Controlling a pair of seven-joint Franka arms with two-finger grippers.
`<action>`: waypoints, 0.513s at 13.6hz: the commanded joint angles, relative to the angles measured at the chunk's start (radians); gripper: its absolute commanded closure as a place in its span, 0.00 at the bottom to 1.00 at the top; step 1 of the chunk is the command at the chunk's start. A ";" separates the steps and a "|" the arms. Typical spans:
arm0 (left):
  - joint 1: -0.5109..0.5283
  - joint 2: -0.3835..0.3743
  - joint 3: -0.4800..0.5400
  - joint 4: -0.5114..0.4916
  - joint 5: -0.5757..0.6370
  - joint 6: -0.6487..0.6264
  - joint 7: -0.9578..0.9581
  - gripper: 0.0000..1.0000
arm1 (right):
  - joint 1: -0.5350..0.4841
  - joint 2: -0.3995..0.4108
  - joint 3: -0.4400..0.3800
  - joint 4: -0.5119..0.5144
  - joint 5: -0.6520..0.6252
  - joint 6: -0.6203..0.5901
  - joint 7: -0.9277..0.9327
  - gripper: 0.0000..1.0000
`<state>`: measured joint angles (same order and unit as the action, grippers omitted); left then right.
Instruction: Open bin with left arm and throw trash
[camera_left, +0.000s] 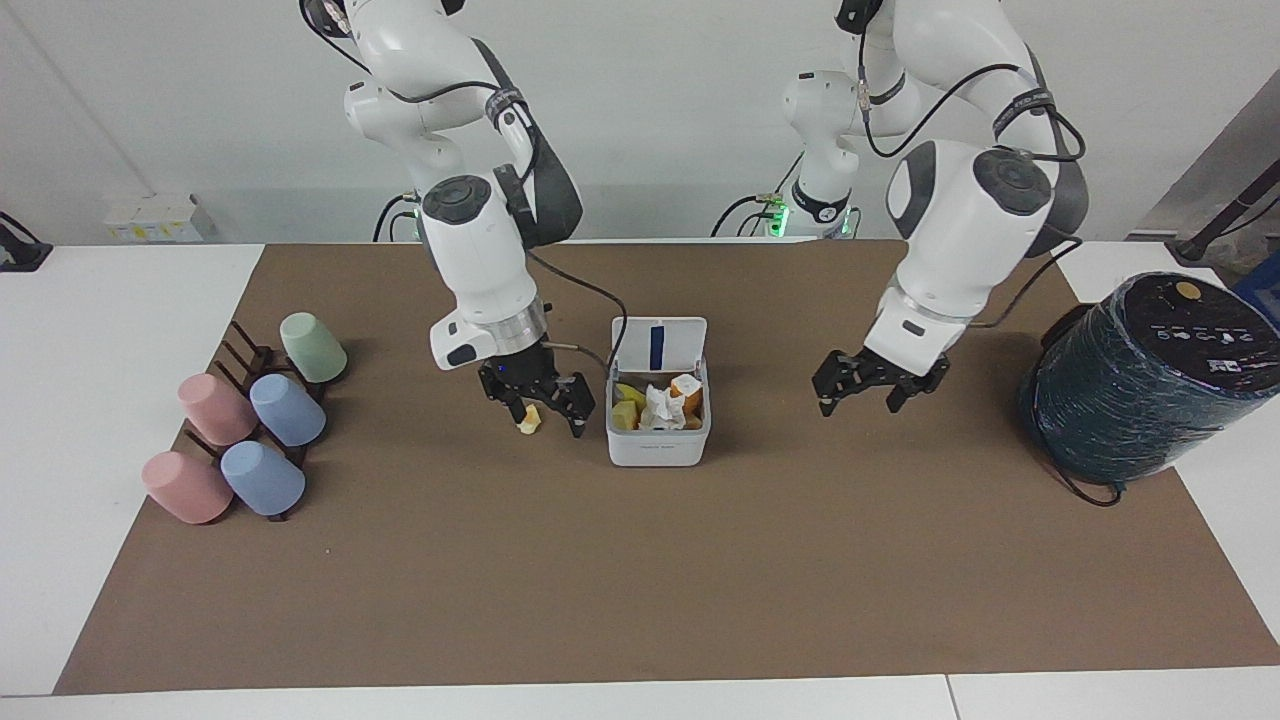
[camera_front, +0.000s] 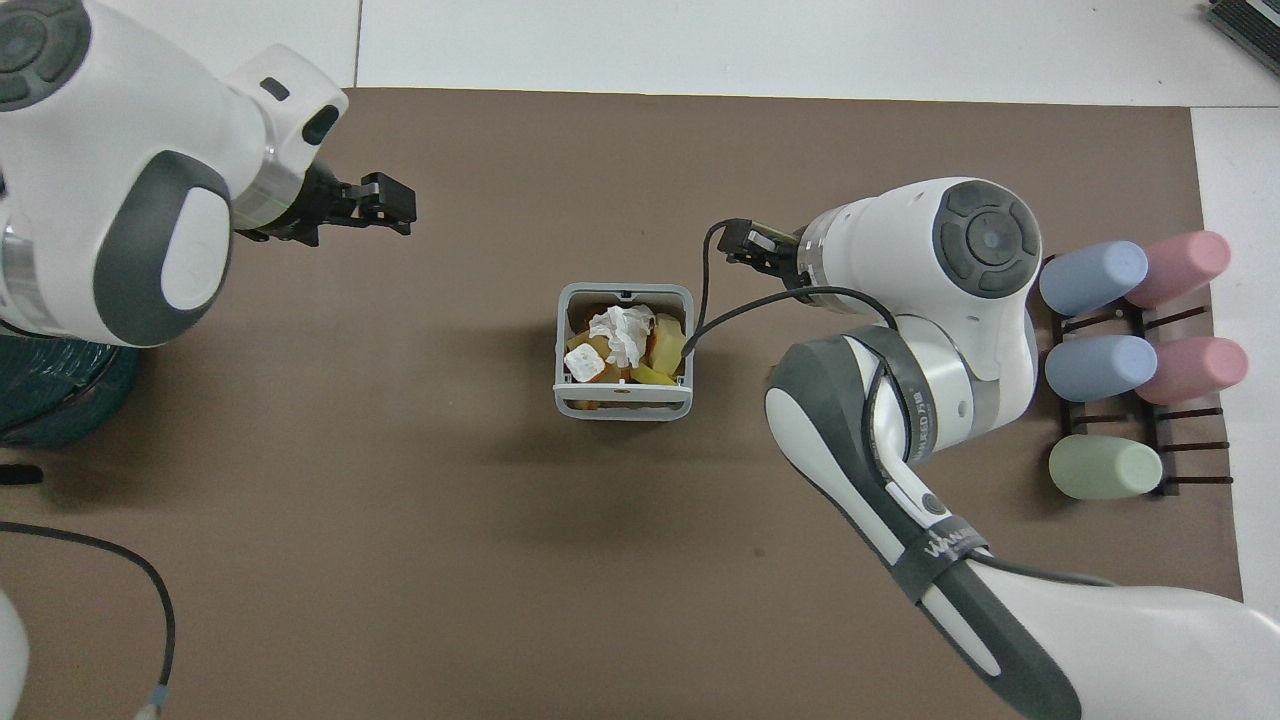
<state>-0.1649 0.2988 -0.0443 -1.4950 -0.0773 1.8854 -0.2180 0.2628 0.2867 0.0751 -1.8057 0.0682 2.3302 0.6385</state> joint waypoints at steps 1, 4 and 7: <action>0.050 -0.039 -0.003 0.004 0.087 -0.090 0.057 0.00 | -0.019 -0.035 0.006 -0.102 -0.079 0.012 -0.091 0.00; 0.102 -0.098 0.000 0.004 0.111 -0.158 0.132 0.00 | -0.007 -0.058 0.009 -0.220 -0.134 0.026 -0.092 0.00; 0.102 -0.161 0.004 0.004 0.109 -0.254 0.131 0.00 | 0.007 -0.058 0.009 -0.308 -0.134 0.144 -0.094 0.06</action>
<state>-0.0621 0.1861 -0.0380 -1.4881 0.0113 1.7011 -0.0966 0.2714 0.2711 0.0809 -2.0237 -0.0457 2.3926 0.5609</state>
